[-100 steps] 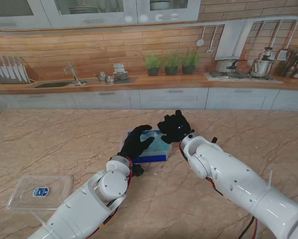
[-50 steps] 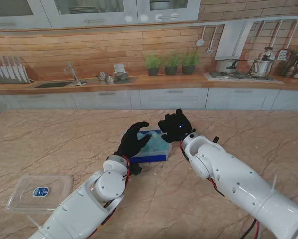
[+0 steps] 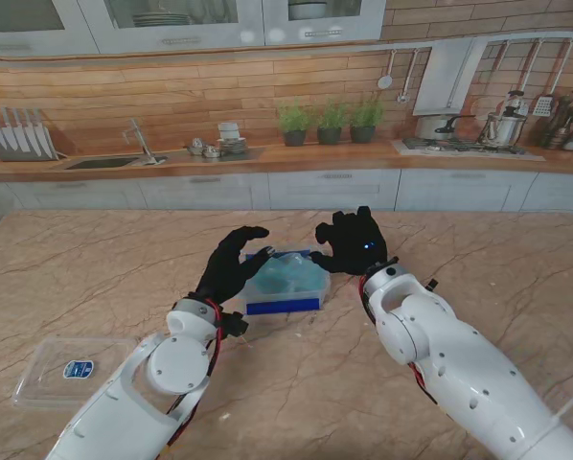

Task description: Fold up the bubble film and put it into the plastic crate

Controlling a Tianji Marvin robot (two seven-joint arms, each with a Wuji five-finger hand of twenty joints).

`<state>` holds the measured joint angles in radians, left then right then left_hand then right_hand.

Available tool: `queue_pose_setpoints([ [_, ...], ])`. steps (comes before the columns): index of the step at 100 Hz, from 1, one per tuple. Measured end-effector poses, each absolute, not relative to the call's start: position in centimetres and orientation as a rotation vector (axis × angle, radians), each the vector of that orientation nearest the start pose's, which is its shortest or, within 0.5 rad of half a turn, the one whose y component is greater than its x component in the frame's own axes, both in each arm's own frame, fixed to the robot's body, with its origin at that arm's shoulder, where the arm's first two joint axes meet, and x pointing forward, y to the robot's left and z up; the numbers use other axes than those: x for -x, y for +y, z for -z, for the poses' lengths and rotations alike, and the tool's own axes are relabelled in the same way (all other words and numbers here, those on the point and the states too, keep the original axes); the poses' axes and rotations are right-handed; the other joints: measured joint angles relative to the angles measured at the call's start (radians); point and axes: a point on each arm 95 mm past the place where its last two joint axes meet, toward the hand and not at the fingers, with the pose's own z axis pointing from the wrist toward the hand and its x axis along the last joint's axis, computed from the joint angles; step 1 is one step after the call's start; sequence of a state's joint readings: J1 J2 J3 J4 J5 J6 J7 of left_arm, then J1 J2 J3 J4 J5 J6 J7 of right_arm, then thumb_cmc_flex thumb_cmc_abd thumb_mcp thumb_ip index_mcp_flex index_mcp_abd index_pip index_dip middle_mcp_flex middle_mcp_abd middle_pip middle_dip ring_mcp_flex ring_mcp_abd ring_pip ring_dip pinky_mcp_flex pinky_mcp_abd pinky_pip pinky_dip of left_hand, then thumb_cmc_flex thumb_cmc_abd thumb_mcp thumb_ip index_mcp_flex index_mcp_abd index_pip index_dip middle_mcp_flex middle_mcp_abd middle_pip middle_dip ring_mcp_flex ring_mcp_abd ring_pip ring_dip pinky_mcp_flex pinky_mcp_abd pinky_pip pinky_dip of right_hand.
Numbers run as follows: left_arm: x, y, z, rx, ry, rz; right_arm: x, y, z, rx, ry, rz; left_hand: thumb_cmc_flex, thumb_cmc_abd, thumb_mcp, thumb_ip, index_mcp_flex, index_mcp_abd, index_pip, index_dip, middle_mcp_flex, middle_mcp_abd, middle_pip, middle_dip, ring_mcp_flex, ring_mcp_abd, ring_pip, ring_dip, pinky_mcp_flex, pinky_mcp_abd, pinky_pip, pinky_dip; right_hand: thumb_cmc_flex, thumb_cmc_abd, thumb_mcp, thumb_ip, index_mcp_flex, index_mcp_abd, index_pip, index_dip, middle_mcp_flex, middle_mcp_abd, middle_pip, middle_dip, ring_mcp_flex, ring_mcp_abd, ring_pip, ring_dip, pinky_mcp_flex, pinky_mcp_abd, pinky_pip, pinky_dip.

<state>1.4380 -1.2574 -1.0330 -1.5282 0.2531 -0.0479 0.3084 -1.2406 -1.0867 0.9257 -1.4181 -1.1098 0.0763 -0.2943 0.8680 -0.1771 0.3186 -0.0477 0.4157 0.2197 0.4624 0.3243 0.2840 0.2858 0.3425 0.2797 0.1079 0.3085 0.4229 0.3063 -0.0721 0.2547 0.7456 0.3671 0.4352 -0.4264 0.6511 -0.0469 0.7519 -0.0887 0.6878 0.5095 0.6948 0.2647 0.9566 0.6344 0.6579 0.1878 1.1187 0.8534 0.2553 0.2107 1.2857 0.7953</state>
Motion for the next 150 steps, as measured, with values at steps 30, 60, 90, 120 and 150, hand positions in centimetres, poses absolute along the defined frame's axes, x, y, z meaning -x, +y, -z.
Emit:
queue_pose_setpoints([
  [30, -38.7, -2.9, 28.1, 1.656, 1.035, 2.042, -41.7, 5.1, 29.3, -1.252, 1.189, -1.771, 0.023, 0.054, -0.272, 0.0, 0.027, -0.006, -0.083, 0.0, 0.064, 0.011, -0.036, -0.001, 0.064, 0.034, -0.016, 0.014, 0.023, 0.046, 0.025, 0.01, -0.015, 0.012, -0.095, -0.004, -0.171, 0.047, -0.145, 0.027, -0.073, 0.017, -0.226, -0.156, -0.053, 0.036, -0.313, -0.166, -0.04, 0.054, -0.224, -0.083],
  [60, -34.9, 4.2, 28.1, 1.542, 1.195, 1.56, -37.0, 4.9, 30.2, -1.566, 1.093, -1.9, -0.015, 0.074, -0.326, 0.0, 0.027, 0.002, -0.14, -0.003, 0.114, 0.043, -0.059, 0.022, 0.127, 0.076, 0.006, 0.064, 0.076, 0.077, 0.143, 0.072, 0.043, 0.024, -0.13, 0.005, -0.197, 0.081, -0.171, 0.015, -0.101, 0.04, -0.296, -0.216, -0.08, 0.07, -0.449, -0.225, -0.051, 0.078, -0.348, -0.118],
  [90, -32.0, 9.3, 29.7, 1.461, 1.098, 1.176, -34.0, 4.9, 29.9, -1.554, 1.096, -1.922, -0.146, 0.084, -0.329, 0.0, 0.208, 0.056, -0.112, 0.065, 0.36, 0.093, 0.003, 0.115, 0.352, 0.176, 0.267, 0.229, 0.24, 0.173, 0.46, 0.276, 0.047, 0.024, -0.14, 0.005, -0.177, 0.082, -0.171, 0.015, -0.09, 0.041, -0.299, -0.225, -0.079, 0.07, -0.46, -0.225, -0.039, 0.079, -0.359, -0.119],
  [120, -31.0, 11.4, 31.3, 1.654, 1.169, 0.979, -33.0, 4.4, 29.8, -1.507, 1.085, -1.905, -0.174, 0.096, -0.329, 0.0, 0.219, 0.068, -0.008, 0.138, 0.42, 0.094, 0.056, 0.166, 0.42, 0.193, 0.391, 0.323, 0.368, 0.19, 0.533, 0.349, 0.048, 0.055, -0.156, 0.025, -0.166, 0.087, -0.17, 0.019, -0.08, 0.041, -0.308, -0.225, -0.078, 0.07, -0.46, -0.225, -0.037, 0.079, -0.359, -0.11],
  [150, -30.3, 12.9, 31.4, 1.669, 1.052, 0.922, -32.4, 4.2, 29.9, -1.488, 1.078, -1.907, -0.17, 0.094, -0.329, 0.0, 0.292, 0.121, -0.021, 0.123, 0.454, 0.157, 0.049, 0.166, 0.465, 0.263, 0.396, 0.336, 0.416, 0.278, 0.557, 0.388, 0.048, 0.056, -0.161, 0.026, -0.156, 0.088, -0.17, 0.028, -0.07, 0.041, -0.308, -0.225, -0.078, 0.071, -0.46, -0.225, -0.027, 0.079, -0.359, -0.101],
])
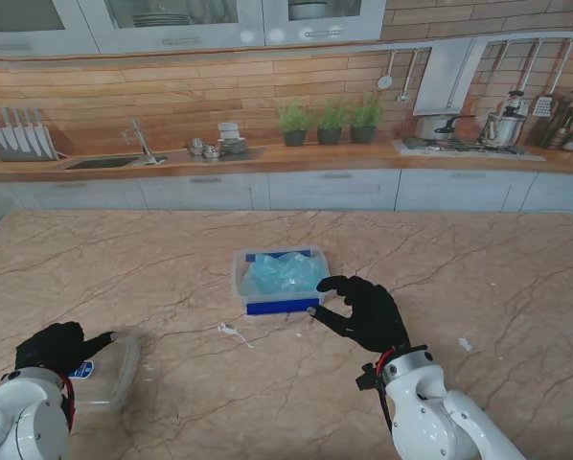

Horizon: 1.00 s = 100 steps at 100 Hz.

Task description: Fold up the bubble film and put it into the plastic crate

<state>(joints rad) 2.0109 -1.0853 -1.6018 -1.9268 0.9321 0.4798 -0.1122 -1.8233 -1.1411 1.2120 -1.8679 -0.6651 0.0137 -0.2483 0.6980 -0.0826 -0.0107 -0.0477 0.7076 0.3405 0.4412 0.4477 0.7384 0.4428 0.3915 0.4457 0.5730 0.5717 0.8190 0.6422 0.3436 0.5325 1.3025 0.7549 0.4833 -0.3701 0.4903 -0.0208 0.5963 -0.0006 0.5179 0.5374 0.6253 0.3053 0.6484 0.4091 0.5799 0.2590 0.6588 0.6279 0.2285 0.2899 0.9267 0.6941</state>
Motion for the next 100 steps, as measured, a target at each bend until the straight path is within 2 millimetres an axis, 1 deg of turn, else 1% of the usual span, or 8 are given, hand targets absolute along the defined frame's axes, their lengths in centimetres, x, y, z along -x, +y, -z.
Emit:
queue_pose_setpoints([
  [22, -29.6, 13.3, 32.1, 1.682, 1.006, 0.867, -32.5, 4.2, 29.9, 2.031, -1.461, 2.617, 0.016, 0.0, 0.0, 0.0, 0.025, 0.01, -0.062, -0.013, 0.0, 0.005, -0.022, 0.0, 0.0, 0.012, -0.006, 0.0, -0.007, 0.015, 0.0, 0.001, 0.0, 0.0, 0.0, 0.0, 0.014, 0.0, 0.0, 0.002, 0.0, 0.0, 0.0, 0.0, 0.009, 0.003, 0.0, 0.0, 0.001, 0.0, 0.0, 0.004],
  [36, -28.7, 13.4, 32.5, 1.642, 0.985, 0.781, -33.3, 4.3, 30.0, 2.03, -1.441, 2.55, 0.019, 0.0, 0.0, 0.0, 0.039, 0.01, -0.113, -0.023, 0.0, 0.01, -0.024, -0.001, -0.002, 0.014, -0.011, 0.0, -0.014, 0.017, 0.0, 0.005, 0.0, 0.0, 0.0, 0.0, 0.014, 0.001, 0.0, 0.002, 0.0, 0.0, 0.0, 0.0, 0.009, 0.003, 0.0, 0.0, 0.001, 0.0, 0.0, 0.004],
  [48, -27.9, 13.7, 32.7, 1.654, 0.934, 0.733, -33.8, 4.0, 30.0, 2.018, -1.448, 2.541, 0.056, 0.0, 0.0, 0.0, 0.039, 0.014, -0.164, -0.024, -0.001, 0.012, -0.033, -0.001, -0.002, 0.014, -0.011, 0.0, -0.014, 0.017, 0.0, 0.013, 0.0, 0.0, -0.001, 0.0, 0.014, 0.001, 0.0, 0.004, 0.0, 0.0, 0.0, 0.0, 0.009, 0.003, 0.0, 0.0, 0.001, 0.0, 0.0, 0.005],
  [50, -27.8, 13.8, 32.8, 1.656, 0.925, 0.727, -33.9, 4.0, 30.0, 2.016, -1.449, 2.543, 0.06, 0.0, 0.0, 0.0, 0.039, 0.016, -0.178, -0.024, -0.002, 0.012, -0.033, -0.001, -0.002, 0.014, -0.011, 0.0, -0.014, 0.017, 0.0, 0.013, 0.0, 0.017, -0.002, 0.0, 0.014, 0.001, 0.0, 0.007, 0.0, 0.0, 0.0, 0.0, 0.009, 0.004, 0.0, 0.0, 0.001, 0.0, 0.0, 0.005],
  [58, -27.4, 13.9, 32.8, 1.646, 0.892, 0.697, -34.1, 3.8, 30.0, 2.007, -1.444, 2.548, 0.069, 0.0, 0.0, 0.0, 0.037, 0.023, -0.23, -0.039, -0.049, 0.013, -0.047, -0.008, -0.013, 0.014, -0.017, 0.0, -0.021, 0.017, 0.0, 0.013, 0.0, 0.009, -0.004, 0.0, 0.014, 0.001, 0.0, 0.012, 0.0, 0.0, 0.0, 0.0, 0.009, 0.004, 0.0, 0.0, 0.001, 0.0, 0.0, 0.005],
  [76, -26.9, 14.3, 33.6, 1.606, 0.848, 0.628, -34.5, 3.7, 29.9, 1.996, -1.432, 2.538, 0.081, 0.0, 0.0, 0.0, -0.061, 0.023, -0.305, -0.098, -0.17, 0.008, -0.114, -0.135, -0.048, 0.012, -0.111, -0.083, -0.051, 0.006, -0.04, -0.001, 0.0, 0.009, -0.004, 0.0, 0.014, 0.001, 0.0, 0.012, 0.0, 0.0, 0.0, 0.0, 0.009, 0.004, 0.0, 0.0, 0.001, 0.0, 0.0, 0.005],
  [90, -26.6, 14.6, 34.7, 1.637, 0.814, 0.609, -34.9, 3.8, 30.0, 1.987, -1.437, 2.515, 0.105, 0.0, 0.001, 0.0, -0.134, 0.023, -0.332, -0.137, -0.289, -0.014, -0.136, -0.202, -0.129, -0.041, -0.213, -0.164, -0.121, 0.002, -0.143, -0.075, 0.0, 0.009, -0.004, 0.0, 0.014, 0.001, 0.0, 0.012, 0.0, 0.0, 0.0, 0.0, 0.009, 0.005, 0.0, 0.0, 0.001, 0.0, 0.0, 0.005],
  [100, -26.5, 14.8, 35.1, 1.641, 0.803, 0.579, -35.1, 3.8, 29.9, 1.983, -1.44, 2.504, 0.105, 0.0, 0.001, 0.0, -0.18, 0.022, -0.346, -0.16, -0.349, -0.017, -0.14, -0.215, -0.172, -0.067, -0.269, -0.193, -0.167, -0.016, -0.185, -0.1, 0.0, 0.009, -0.004, 0.0, 0.014, 0.001, 0.0, 0.012, 0.0, 0.0, 0.0, 0.0, 0.009, 0.005, 0.0, 0.0, 0.001, 0.0, 0.0, 0.005],
])
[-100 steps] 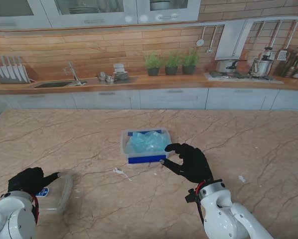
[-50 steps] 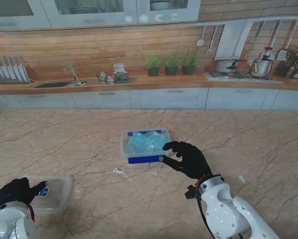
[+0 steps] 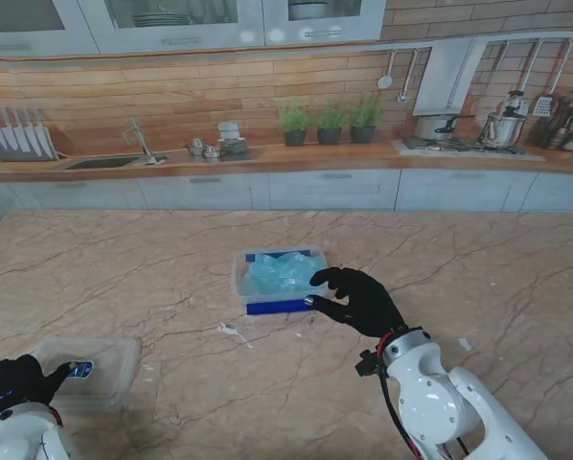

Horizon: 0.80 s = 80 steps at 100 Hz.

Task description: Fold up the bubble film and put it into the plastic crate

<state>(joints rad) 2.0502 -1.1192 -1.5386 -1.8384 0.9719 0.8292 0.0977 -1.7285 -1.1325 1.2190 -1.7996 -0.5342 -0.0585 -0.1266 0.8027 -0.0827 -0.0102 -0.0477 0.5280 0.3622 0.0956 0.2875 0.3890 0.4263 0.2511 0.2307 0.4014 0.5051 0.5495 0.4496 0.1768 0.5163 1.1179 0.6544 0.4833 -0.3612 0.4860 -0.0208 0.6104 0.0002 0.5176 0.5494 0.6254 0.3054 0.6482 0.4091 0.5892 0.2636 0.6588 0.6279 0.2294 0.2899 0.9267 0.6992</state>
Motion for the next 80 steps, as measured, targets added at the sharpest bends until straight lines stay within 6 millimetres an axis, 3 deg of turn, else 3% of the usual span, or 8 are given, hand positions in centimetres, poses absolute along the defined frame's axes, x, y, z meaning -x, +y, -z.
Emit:
queue_pose_setpoints([
  [21, -26.7, 14.8, 36.1, 1.651, 0.802, 0.538, -35.4, 3.8, 29.9, 1.981, -1.434, 2.499, 0.0, 0.001, 0.0, 0.0, -0.042, -0.013, -0.013, -0.017, -0.063, -0.041, -0.012, -0.002, -0.054, -0.045, -0.048, -0.033, -0.066, -0.032, -0.048, -0.046, 0.0, 0.0, -0.005, 0.0, 0.0, 0.0, 0.0, 0.0, 0.0, 0.0, 0.0, 0.0, 0.0, 0.0, 0.0, 0.0, 0.0, 0.0, 0.0, 0.0],
  [34, -27.1, 14.6, 36.9, 1.74, 0.767, 0.539, -35.5, 3.8, 29.9, 1.98, -1.436, 2.504, 0.0, 0.015, -0.001, 0.0, -0.064, -0.033, -0.015, -0.025, -0.114, -0.092, -0.023, -0.01, -0.115, -0.069, -0.089, -0.04, -0.133, -0.087, -0.084, -0.079, 0.0, 0.0, -0.005, 0.0, 0.0, 0.0, 0.0, 0.0, 0.0, 0.0, 0.0, 0.0, 0.0, 0.0, 0.0, 0.0, 0.0, 0.0, 0.0, 0.0],
  [38, -27.2, 14.6, 37.1, 1.767, 0.755, 0.54, -35.5, 3.8, 29.9, 1.98, -1.436, 2.504, 0.015, 0.024, -0.001, 0.0, -0.064, -0.037, -0.015, -0.025, -0.126, -0.124, -0.023, -0.01, -0.127, -0.08, -0.095, -0.04, -0.15, -0.112, -0.094, -0.086, 0.0, 0.0, -0.005, 0.0, 0.0, 0.0, 0.0, 0.0, 0.0, 0.0, 0.0, 0.0, 0.0, 0.0, 0.0, 0.0, 0.0, 0.0, 0.0, 0.0],
  [45, -27.5, 14.7, 37.4, 1.793, 0.739, 0.544, -35.5, 3.8, 29.9, 1.98, -1.438, 2.503, 0.026, 0.024, -0.001, 0.0, -0.065, -0.039, -0.016, -0.038, -0.126, -0.141, -0.023, -0.01, -0.141, -0.083, -0.083, -0.04, -0.163, -0.133, -0.095, -0.089, 0.0, 0.0, -0.005, 0.0, 0.0, 0.0, 0.0, 0.0, 0.0, 0.0, 0.0, 0.0, 0.0, 0.0, 0.0, 0.0, 0.0, 0.0, 0.0, 0.0],
  [72, -28.0, 14.7, 37.9, 1.783, 0.67, 0.544, -35.5, 4.0, 29.9, 1.965, -1.471, 2.497, 0.038, 0.023, 0.0, 0.0, -0.086, -0.046, -0.028, -0.053, -0.089, -0.153, -0.005, -0.01, -0.148, -0.083, -0.056, -0.005, -0.17, -0.146, -0.057, -0.09, 0.0, 0.0, -0.005, 0.0, 0.0, 0.0, 0.0, 0.0, 0.0, 0.0, 0.0, 0.0, 0.0, 0.0, 0.0, 0.0, 0.0, 0.0, 0.0, 0.001],
  [80, -28.1, 14.7, 38.1, 1.797, 0.656, 0.529, -35.5, 4.0, 29.9, 1.966, -1.469, 2.496, 0.038, 0.023, 0.0, 0.0, -0.092, -0.045, -0.066, -0.066, -0.034, -0.117, 0.008, -0.007, -0.137, -0.075, -0.024, 0.017, -0.159, -0.146, -0.025, -0.086, 0.0, 0.0, -0.005, 0.0, 0.0, 0.0, -0.001, 0.0, 0.0, 0.0, 0.0, 0.0, 0.0, 0.0, 0.0, 0.0, 0.0, 0.0, 0.0, 0.001],
])
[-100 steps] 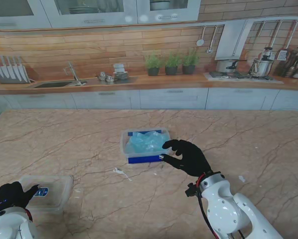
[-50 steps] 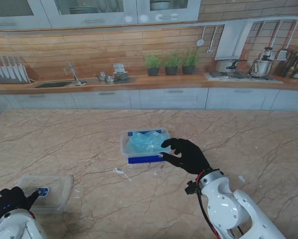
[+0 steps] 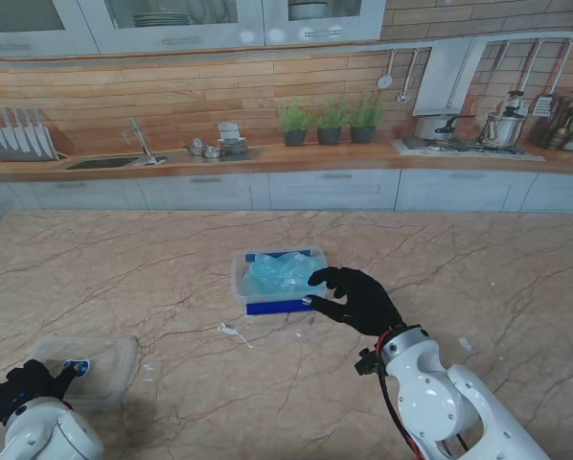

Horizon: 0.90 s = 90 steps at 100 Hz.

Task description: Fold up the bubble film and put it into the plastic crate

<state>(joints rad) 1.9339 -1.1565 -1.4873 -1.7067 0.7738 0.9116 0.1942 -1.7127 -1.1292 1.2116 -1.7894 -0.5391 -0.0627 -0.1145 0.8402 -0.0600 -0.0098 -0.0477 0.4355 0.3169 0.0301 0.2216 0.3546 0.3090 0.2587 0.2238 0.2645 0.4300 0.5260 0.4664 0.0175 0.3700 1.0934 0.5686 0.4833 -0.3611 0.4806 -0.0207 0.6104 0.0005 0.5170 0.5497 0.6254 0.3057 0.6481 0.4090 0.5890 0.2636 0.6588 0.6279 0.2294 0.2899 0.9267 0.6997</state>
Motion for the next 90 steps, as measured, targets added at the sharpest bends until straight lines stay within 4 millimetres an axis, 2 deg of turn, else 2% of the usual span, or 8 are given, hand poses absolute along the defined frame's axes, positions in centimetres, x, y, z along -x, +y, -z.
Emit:
queue_pose_setpoints([
  [12, -28.4, 14.8, 38.0, 1.814, 0.64, 0.471, -35.5, 4.0, 29.9, 1.966, -1.467, 2.499, 0.0, 0.001, 0.0, 0.001, 0.0, 0.026, -0.01, -0.003, 0.04, 0.051, -0.005, 0.005, 0.036, 0.029, 0.042, 0.024, 0.025, 0.0, 0.052, 0.026, 0.0, 0.0, 0.0, 0.0, 0.0, 0.0, 0.0, 0.0, 0.0, 0.001, 0.0, 0.0, 0.0, 0.0, 0.0, 0.0, 0.0, 0.0, 0.0, 0.0],
  [18, -28.8, 14.7, 37.9, 1.819, 0.656, 0.464, -35.5, 3.9, 29.9, 1.967, -1.466, 2.501, 0.009, 0.003, -0.001, 0.003, 0.002, 0.052, -0.01, -0.003, 0.049, 0.092, -0.005, 0.013, 0.047, 0.052, 0.053, 0.028, 0.038, 0.004, 0.07, 0.037, 0.0, 0.0, 0.0, 0.0, 0.0, 0.0, 0.0, 0.0, 0.0, 0.002, 0.0, 0.0, 0.0, 0.0, 0.0, 0.0, 0.0, 0.0, 0.0, 0.0],
  [28, -29.3, 14.6, 37.7, 1.814, 0.688, 0.462, -35.5, 3.9, 29.9, 1.968, -1.465, 2.502, 0.023, -0.008, -0.006, 0.004, 0.048, 0.076, -0.011, -0.012, 0.11, 0.131, -0.006, 0.027, 0.096, 0.063, 0.069, 0.037, 0.076, 0.025, 0.082, 0.043, 0.0, 0.0, 0.0, 0.0, 0.0, 0.0, 0.0, 0.0, 0.0, 0.008, 0.0, 0.0, 0.0, 0.0, 0.0, 0.0, 0.0, 0.0, 0.0, 0.0],
  [41, -29.7, 14.6, 37.5, 1.803, 0.712, 0.463, -35.6, 3.9, 29.8, 1.968, -1.467, 2.5, 0.038, -0.035, -0.006, 0.006, 0.089, 0.088, -0.011, -0.013, 0.163, 0.15, -0.006, 0.041, 0.137, 0.064, 0.092, 0.037, 0.11, 0.034, 0.093, 0.053, 0.0, 0.0, 0.0, 0.0, 0.0, 0.0, 0.0, 0.0, 0.0, 0.008, 0.0, 0.0, 0.0, 0.0, 0.0, 0.0, 0.0, 0.0, 0.0, 0.0],
  [64, -30.1, 14.1, 37.1, 1.789, 0.801, 0.45, -35.6, 3.9, 29.8, 1.968, -1.467, 2.498, 0.038, -0.035, 0.005, 0.007, 0.136, 0.094, -0.014, -0.018, 0.237, 0.193, 0.002, 0.055, 0.204, 0.065, 0.125, 0.037, 0.158, 0.045, 0.112, 0.079, 0.0, 0.0, 0.0, 0.0, 0.0, 0.0, 0.0, 0.0, 0.0, 0.008, 0.0, 0.0, 0.0, 0.0, 0.0, 0.0, 0.0, 0.0, 0.0, 0.0],
  [75, -30.3, 13.4, 36.9, 1.783, 0.854, 0.447, -35.6, 3.9, 29.8, 1.97, -1.466, 2.499, 0.037, -0.033, 0.02, 0.009, 0.146, 0.126, -0.004, 0.013, 0.27, 0.223, 0.004, 0.065, 0.224, 0.065, 0.136, 0.037, 0.172, 0.048, 0.119, 0.088, 0.0, 0.0, 0.0, 0.0, 0.0, 0.0, 0.0, 0.0, 0.0, 0.008, 0.0, 0.0, 0.0, 0.0, 0.0, 0.0, 0.0, 0.0, 0.0, 0.0],
  [90, -30.9, 12.4, 36.4, 1.776, 0.934, 0.431, -35.6, 3.8, 29.8, 1.972, -1.462, 2.503, 0.036, -0.032, 0.024, 0.009, 0.146, 0.168, 0.086, 0.025, 0.322, 0.238, 0.033, 0.07, 0.252, 0.065, 0.15, 0.037, 0.185, 0.052, 0.121, 0.099, 0.0, 0.0, 0.0, 0.0, 0.0, 0.0, 0.0, 0.0, 0.0, 0.008, 0.0, 0.0, 0.0, 0.0, 0.0, 0.0, 0.0, 0.0, 0.0, 0.0],
])
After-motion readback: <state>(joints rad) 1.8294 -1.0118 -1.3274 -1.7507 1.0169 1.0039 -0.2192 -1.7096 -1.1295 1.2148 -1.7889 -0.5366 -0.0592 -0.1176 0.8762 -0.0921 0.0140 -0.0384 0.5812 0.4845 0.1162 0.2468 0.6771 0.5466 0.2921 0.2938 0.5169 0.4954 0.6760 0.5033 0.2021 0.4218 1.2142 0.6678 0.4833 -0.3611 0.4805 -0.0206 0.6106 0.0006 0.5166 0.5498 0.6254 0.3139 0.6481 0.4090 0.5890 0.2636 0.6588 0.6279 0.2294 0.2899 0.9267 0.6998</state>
